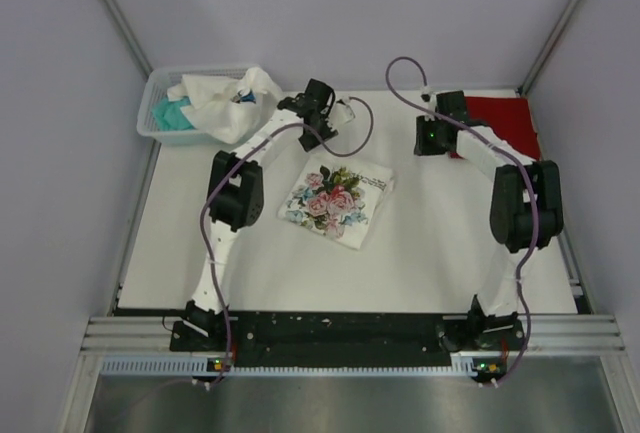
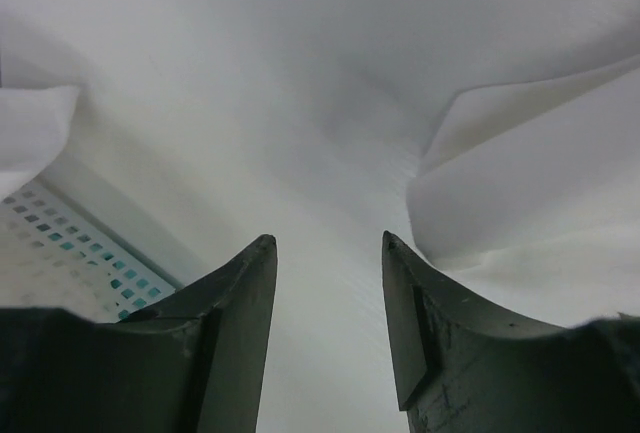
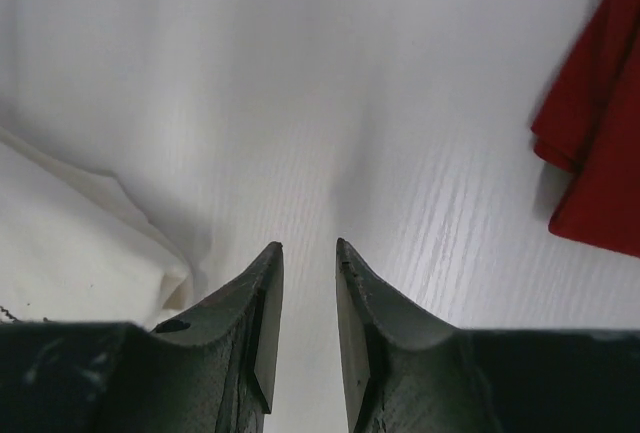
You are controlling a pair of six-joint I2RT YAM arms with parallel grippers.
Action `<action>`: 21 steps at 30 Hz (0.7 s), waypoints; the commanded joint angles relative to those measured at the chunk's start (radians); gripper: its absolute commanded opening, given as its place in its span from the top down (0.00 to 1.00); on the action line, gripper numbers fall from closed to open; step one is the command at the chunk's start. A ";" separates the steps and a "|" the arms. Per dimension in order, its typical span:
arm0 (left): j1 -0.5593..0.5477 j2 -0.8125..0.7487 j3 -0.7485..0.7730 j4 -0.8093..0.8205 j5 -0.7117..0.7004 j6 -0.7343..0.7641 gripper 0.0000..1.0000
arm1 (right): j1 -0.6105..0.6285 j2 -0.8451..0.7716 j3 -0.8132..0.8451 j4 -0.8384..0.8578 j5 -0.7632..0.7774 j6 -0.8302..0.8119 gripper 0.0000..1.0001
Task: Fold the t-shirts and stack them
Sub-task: Fold the long partially folded tshirt into a neat square, then smooth out wrinkles on the folded tshirt
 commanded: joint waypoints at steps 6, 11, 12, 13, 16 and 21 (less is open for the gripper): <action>0.032 -0.337 -0.260 0.149 0.269 -0.126 0.50 | 0.113 -0.282 -0.265 0.209 -0.208 0.316 0.82; 0.021 -0.346 -0.343 0.120 0.518 -0.220 0.60 | 0.138 -0.231 -0.397 0.550 -0.366 0.569 0.92; 0.021 -0.320 -0.336 0.103 0.529 -0.235 0.61 | 0.138 -0.200 -0.384 0.531 -0.357 0.577 0.92; 0.021 -0.287 -0.319 0.089 0.521 -0.246 0.61 | 0.136 -0.151 -0.364 0.495 -0.340 0.576 0.93; 0.029 -0.187 -0.226 0.036 0.405 -0.321 0.61 | 0.133 -0.068 -0.305 0.375 -0.256 0.557 0.94; 0.059 -0.033 -0.090 -0.032 0.378 -0.402 0.60 | 0.105 -0.010 -0.253 0.249 -0.156 0.527 0.89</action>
